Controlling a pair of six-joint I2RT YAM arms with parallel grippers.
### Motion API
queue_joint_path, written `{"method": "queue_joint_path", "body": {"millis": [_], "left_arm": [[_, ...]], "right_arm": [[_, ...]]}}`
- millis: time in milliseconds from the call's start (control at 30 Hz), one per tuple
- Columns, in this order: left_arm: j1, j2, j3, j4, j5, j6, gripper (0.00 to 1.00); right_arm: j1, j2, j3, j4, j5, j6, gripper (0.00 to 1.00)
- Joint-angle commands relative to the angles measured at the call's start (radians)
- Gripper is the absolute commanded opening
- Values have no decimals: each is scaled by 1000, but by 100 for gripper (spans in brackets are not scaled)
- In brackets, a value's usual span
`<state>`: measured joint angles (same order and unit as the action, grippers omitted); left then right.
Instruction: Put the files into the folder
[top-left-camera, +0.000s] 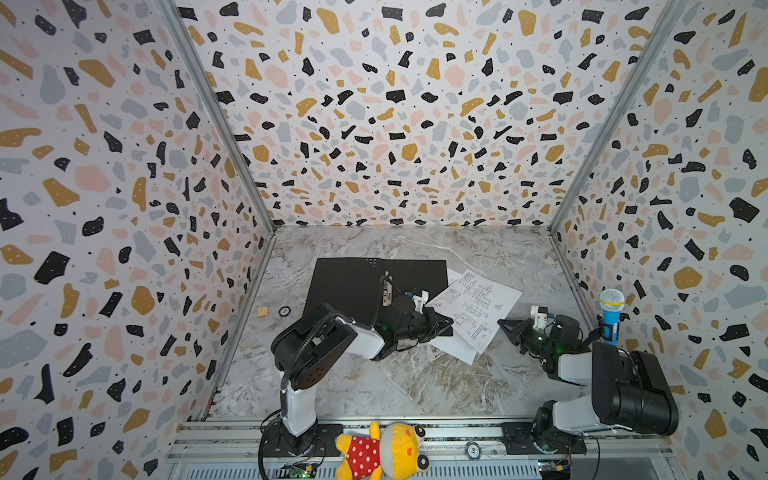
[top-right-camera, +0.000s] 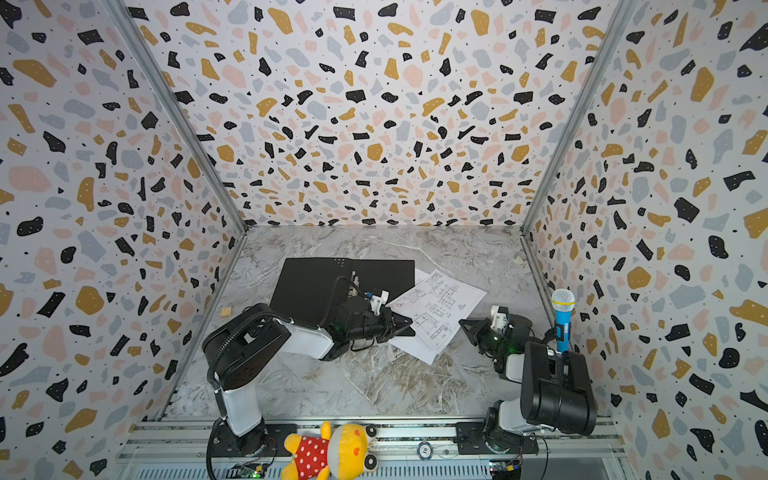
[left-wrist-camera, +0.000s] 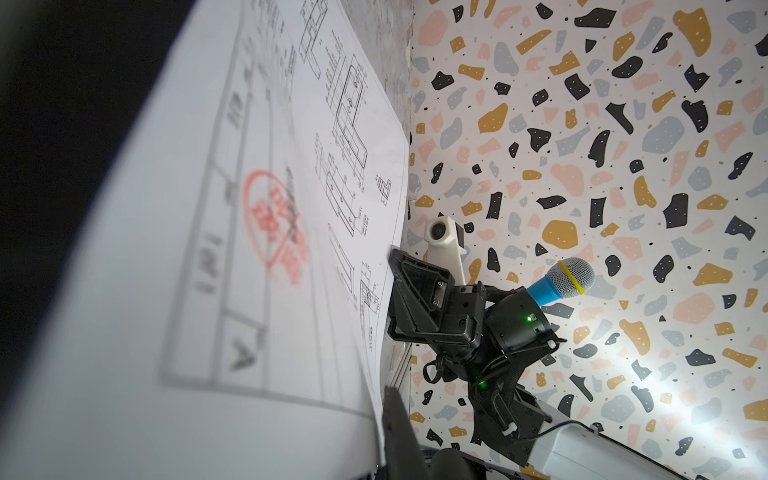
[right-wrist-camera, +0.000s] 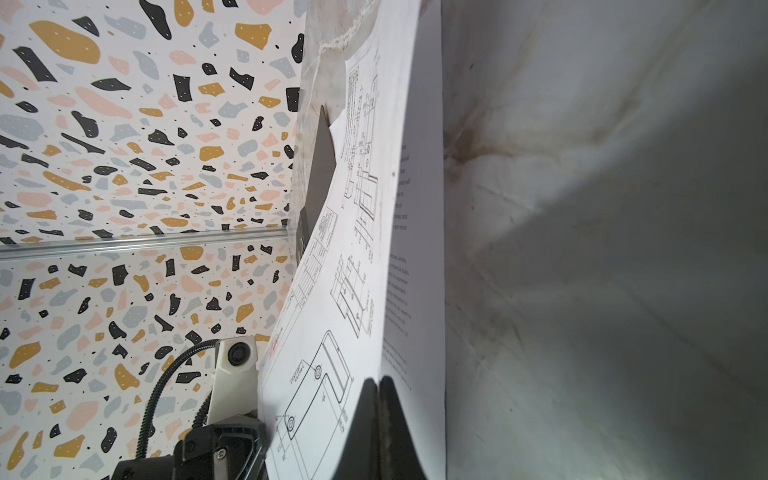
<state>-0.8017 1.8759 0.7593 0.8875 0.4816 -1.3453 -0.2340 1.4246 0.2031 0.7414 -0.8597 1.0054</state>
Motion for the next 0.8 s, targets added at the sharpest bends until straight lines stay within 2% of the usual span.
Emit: {"method": "queue_joint_path", "body": {"millis": [0, 133, 267, 433, 533, 767], "left_arm": [[-4, -12, -9, 21, 15, 32, 12], [-2, -12, -6, -22, 15, 67, 22], [3, -16, -15, -88, 18, 113, 49], [30, -68, -23, -225, -4, 220, 88], [50, -122, -15, -310, -21, 292, 94], [90, -185, 12, -442, -41, 386, 95]], "right_arm": [[10, -40, 32, -54, -4, -42, 0], [29, -80, 55, -113, 13, -64, 0], [53, -128, 103, -200, 31, -101, 0], [96, -160, 216, -325, 48, -166, 0], [131, -128, 283, -371, 52, -192, 0], [235, -23, 358, -367, 89, -196, 0]]}}
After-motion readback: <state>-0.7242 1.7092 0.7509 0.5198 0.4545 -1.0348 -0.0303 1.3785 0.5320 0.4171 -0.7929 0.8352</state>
